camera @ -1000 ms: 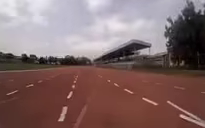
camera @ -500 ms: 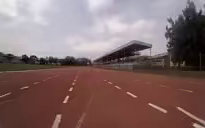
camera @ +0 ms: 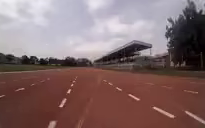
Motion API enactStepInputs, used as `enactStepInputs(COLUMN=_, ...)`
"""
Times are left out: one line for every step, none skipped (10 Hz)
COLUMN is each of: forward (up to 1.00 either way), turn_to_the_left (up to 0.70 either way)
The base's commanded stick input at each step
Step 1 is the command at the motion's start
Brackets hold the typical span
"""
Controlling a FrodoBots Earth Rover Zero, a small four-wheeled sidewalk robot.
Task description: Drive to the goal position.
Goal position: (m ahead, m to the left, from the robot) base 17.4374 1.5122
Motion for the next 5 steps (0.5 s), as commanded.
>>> enactStepInputs(forward=0.45, turn_to_the_left=0.00)
enactStepInputs(forward=0.45, turn_to_the_left=0.00)
enactStepInputs(forward=0.45, turn_to_the_left=0.00)
enactStepInputs(forward=0.45, turn_to_the_left=0.00)
enactStepInputs(forward=0.45, turn_to_the_left=0.00)
